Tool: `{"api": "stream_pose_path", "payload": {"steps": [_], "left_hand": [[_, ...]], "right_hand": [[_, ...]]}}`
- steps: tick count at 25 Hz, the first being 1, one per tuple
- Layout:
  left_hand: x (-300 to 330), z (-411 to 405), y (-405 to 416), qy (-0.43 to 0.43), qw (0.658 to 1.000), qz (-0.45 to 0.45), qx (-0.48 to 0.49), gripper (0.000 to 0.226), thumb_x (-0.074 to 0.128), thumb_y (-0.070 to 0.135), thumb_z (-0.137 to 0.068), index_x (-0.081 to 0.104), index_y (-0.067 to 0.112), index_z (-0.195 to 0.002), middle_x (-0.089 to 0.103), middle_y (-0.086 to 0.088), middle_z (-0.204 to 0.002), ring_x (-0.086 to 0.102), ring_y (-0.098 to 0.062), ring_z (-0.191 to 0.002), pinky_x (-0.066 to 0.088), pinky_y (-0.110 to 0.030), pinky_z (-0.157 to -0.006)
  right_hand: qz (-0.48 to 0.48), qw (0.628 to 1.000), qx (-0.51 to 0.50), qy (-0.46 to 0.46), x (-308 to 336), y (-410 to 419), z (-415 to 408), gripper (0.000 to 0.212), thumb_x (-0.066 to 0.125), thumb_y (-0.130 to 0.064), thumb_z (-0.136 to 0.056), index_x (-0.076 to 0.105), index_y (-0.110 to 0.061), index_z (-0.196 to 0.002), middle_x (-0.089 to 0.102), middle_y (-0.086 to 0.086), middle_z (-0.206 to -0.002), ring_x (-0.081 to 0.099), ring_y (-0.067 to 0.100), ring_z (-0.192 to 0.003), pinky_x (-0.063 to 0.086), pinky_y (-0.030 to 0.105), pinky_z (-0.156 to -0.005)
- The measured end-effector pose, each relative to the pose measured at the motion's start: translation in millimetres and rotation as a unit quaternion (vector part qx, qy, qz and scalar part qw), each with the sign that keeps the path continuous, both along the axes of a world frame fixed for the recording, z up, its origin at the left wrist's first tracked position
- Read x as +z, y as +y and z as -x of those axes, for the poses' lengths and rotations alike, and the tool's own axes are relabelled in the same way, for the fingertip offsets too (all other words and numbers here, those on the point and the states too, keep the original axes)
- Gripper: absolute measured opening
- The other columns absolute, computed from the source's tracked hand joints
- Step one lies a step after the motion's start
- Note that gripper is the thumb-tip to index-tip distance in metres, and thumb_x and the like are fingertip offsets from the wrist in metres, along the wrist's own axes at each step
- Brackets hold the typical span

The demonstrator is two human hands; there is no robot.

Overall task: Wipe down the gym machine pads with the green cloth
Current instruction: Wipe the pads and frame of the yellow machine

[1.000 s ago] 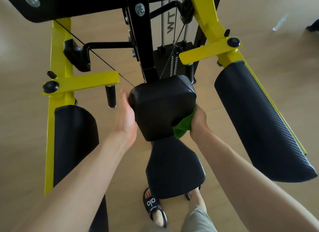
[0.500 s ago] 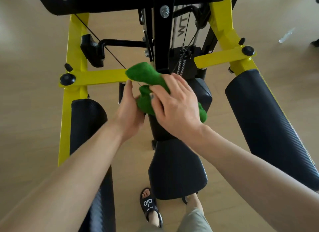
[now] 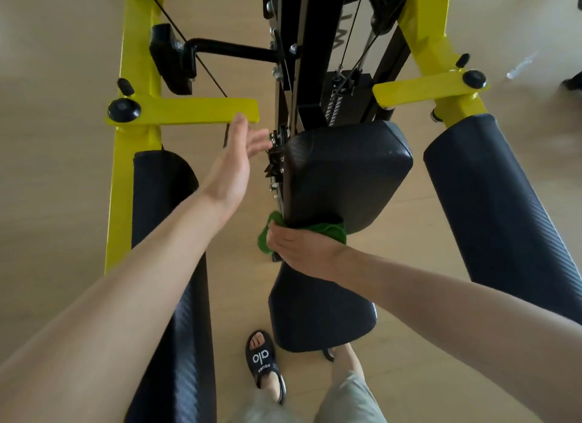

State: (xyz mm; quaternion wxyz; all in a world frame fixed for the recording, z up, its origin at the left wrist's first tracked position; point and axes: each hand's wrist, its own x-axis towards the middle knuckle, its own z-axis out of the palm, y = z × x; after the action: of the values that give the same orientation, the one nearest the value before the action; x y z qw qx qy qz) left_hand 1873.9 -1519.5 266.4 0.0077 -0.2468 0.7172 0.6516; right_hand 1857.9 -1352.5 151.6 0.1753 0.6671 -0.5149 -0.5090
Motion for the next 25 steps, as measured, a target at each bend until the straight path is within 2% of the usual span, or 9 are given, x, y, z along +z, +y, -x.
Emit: {"api": "stream_pose_path", "payload": {"steps": [3,6,11,15,17,19,21,22,25], "left_hand": [[-0.5,-1.6,16.9,0.002,1.0,-0.005,-0.03,0.065,0.007,0.052,-0.105,0.041,0.02,-0.152,0.046,0.003,-0.154,0.031,-0.011,-0.148,0.016,-0.022,-0.105],[6.9,7.0,31.3,0.032,0.998,0.015,-0.057,0.063,0.013,0.055,-0.105,0.043,0.023,-0.151,0.043,0.003,-0.157,0.032,-0.011,-0.148,0.024,-0.02,-0.112],[22.8,31.8,42.0,0.019,0.998,-0.052,-0.012,0.074,0.007,0.056,-0.105,0.063,0.015,-0.131,0.061,-0.005,-0.136,0.051,-0.02,-0.135,0.033,-0.043,-0.119],[30.2,36.2,42.9,-0.016,0.993,-0.119,-0.007,0.082,0.007,0.064,-0.101,0.067,0.013,-0.123,0.075,-0.01,-0.116,0.071,-0.019,-0.109,0.054,-0.028,-0.083],[27.5,36.1,50.5,-0.026,0.996,-0.085,0.027,0.072,0.013,0.062,-0.103,0.068,0.017,-0.114,0.076,-0.005,-0.109,0.072,-0.015,-0.101,0.051,-0.022,-0.076],[22.6,35.0,62.8,-0.018,0.994,-0.044,0.1,0.056,0.023,0.057,-0.104,0.064,0.019,-0.106,0.069,0.003,-0.097,0.064,-0.005,-0.09,0.047,-0.017,-0.073],[20.4,36.0,72.0,-0.006,0.986,-0.009,0.165,0.043,0.031,0.051,-0.105,0.058,0.018,-0.098,0.053,0.01,-0.081,0.054,0.003,-0.074,0.042,-0.006,-0.064],[18.4,38.0,75.0,-0.003,0.983,0.002,0.183,0.037,0.033,0.048,-0.106,0.055,0.021,-0.092,0.045,0.013,-0.077,0.053,0.008,-0.069,0.041,-0.003,-0.06],[16.5,37.8,82.3,0.001,0.978,0.006,0.206,0.033,0.035,0.044,-0.106,0.044,0.029,-0.078,0.041,0.015,-0.076,0.046,0.025,-0.054,0.034,0.007,-0.053]], "right_hand": [[0.026,0.998,0.031,-0.052,-4.0,11.0,7.2,0.049,0.063,-0.013,-0.086,0.06,-0.003,-0.134,0.043,0.026,-0.142,0.035,0.048,-0.134,0.015,0.056,-0.121],[0.158,0.959,0.027,-0.235,16.1,34.5,30.7,0.047,0.063,-0.007,-0.093,0.059,-0.014,-0.14,0.037,0.017,-0.159,0.03,0.034,-0.149,0.012,0.045,-0.126],[0.523,0.772,-0.028,-0.361,76.3,58.3,46.1,0.03,0.059,-0.013,-0.102,0.068,0.002,-0.125,0.046,0.011,-0.15,0.045,0.026,-0.141,0.029,0.039,-0.122],[0.732,0.532,-0.208,-0.373,73.0,67.9,42.4,0.032,0.047,-0.002,-0.1,0.065,0.011,-0.123,0.04,0.03,-0.147,0.041,0.045,-0.137,0.039,0.05,-0.114],[0.801,0.379,-0.293,-0.358,52.4,57.6,30.5,0.034,0.041,-0.009,-0.104,0.06,0.001,-0.13,0.038,0.031,-0.147,0.042,0.039,-0.136,0.038,0.035,-0.113],[0.826,0.073,-0.419,-0.369,38.4,40.9,24.3,0.041,0.033,-0.022,-0.107,0.055,-0.007,-0.137,0.047,0.014,-0.145,0.048,0.023,-0.131,0.037,0.023,-0.11],[0.759,-0.23,-0.473,-0.384,22.2,34.6,28.3,0.046,0.028,-0.034,-0.107,0.059,-0.015,-0.134,0.061,0.005,-0.132,0.058,0.024,-0.121,0.045,0.035,-0.107],[0.729,-0.295,-0.488,-0.378,14.0,33.5,31.5,0.048,0.026,-0.037,-0.107,0.061,-0.017,-0.133,0.064,0.004,-0.129,0.06,0.025,-0.118,0.047,0.041,-0.107],[0.706,-0.337,-0.542,-0.306,3.4,25.1,37.2,0.059,0.021,-0.043,-0.106,0.061,-0.01,-0.134,0.063,0.008,-0.13,0.06,0.03,-0.115,0.046,0.042,-0.105]]}}
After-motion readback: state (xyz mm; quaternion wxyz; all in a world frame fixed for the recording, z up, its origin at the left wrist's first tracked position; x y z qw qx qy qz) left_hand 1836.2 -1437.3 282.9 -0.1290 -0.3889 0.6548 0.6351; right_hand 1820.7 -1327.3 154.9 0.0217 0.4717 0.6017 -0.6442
